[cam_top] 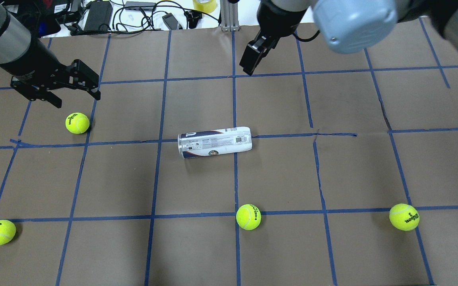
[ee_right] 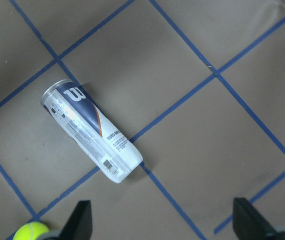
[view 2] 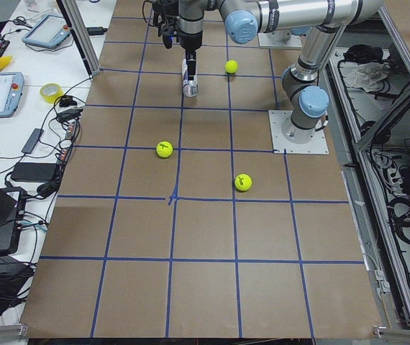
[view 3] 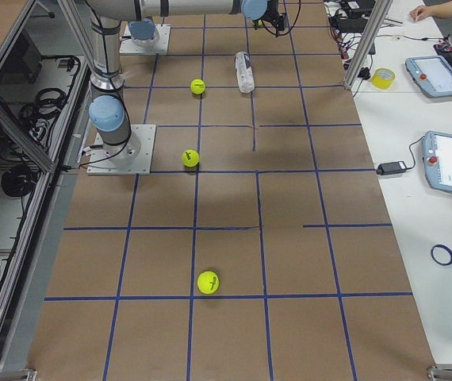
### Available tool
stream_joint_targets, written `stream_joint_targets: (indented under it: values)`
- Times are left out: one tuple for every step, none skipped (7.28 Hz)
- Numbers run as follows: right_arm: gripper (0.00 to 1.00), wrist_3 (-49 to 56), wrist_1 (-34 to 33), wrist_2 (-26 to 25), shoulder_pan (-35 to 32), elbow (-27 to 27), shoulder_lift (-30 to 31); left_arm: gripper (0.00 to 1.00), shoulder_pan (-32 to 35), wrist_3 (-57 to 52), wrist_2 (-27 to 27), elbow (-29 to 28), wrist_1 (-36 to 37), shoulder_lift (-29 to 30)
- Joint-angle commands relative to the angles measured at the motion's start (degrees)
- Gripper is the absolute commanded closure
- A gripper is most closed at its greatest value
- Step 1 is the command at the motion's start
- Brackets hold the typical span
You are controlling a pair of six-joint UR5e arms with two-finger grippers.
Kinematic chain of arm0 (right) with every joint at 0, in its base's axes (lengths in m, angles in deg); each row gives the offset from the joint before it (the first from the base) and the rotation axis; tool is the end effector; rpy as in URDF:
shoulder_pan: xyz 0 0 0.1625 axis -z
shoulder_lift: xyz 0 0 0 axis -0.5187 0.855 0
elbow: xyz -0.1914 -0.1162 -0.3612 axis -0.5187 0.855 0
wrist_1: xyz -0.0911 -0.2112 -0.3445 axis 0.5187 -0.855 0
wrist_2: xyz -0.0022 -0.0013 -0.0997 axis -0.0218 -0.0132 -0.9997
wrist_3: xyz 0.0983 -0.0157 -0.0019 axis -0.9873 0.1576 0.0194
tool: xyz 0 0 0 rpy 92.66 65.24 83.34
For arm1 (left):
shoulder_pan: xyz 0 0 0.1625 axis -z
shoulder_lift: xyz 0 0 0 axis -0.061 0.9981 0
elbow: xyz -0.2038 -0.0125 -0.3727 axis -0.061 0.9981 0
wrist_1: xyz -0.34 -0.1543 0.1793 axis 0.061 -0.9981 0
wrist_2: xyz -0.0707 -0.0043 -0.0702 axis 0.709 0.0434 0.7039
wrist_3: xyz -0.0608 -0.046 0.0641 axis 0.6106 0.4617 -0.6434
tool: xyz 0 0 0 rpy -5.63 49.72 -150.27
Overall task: Lift up tennis ball bucket
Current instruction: 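Reach the left gripper to the can's open end while the right arm withdraws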
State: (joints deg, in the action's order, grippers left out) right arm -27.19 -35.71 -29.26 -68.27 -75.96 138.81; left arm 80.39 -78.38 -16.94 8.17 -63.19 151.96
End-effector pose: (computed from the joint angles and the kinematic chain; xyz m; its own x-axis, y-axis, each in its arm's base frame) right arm 0.2457 -0.5435 0.5125 -0.6691 -0.7418 -0.0454 -0.7107 0.6566 -0.2527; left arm -0.0310 -0.5166 0.4413 -0.9850 -0.1048 0.1373 -0.1114 0.9929 -0.0413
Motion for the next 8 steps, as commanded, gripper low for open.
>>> stream_joint_targets:
  values:
    - [0.00,-6.1,11.1,-0.1,4.5,-0.1,8.0,0.00,0.1,1.2,9.9,4.3,7.3,3.0]
    - [0.00,-11.9,12.0,-0.1,5.6,0.0,8.9,0.00,0.2,2.5,13.0,5.6,9.9,5.1]
    - [0.00,-24.7,11.9,-1.1,6.2,0.0,9.8,0.00,0.2,2.8,17.1,6.5,13.6,7.3]
    - [0.00,-25.5,11.8,-4.5,6.2,0.0,9.9,0.00,0.5,3.3,18.2,7.7,14.7,9.6]
    - [0.00,-23.7,10.4,-8.9,6.4,0.0,9.9,0.00,0.7,3.3,18.6,8.7,16.7,11.9]
    - [0.00,-23.3,10.0,-10.0,6.3,0.0,10.4,0.00,0.8,3.3,23.3,9.6,17.9,14.4]
    - [0.00,-23.3,9.4,-10.1,6.4,0.0,10.4,0.00,1.1,3.3,25.9,10.7,19.8,16.3]
    - [0.00,-23.9,9.8,-11.0,6.5,-0.2,9.8,0.00,2.2,3.3,26.8,11.4,19.8,17.2]
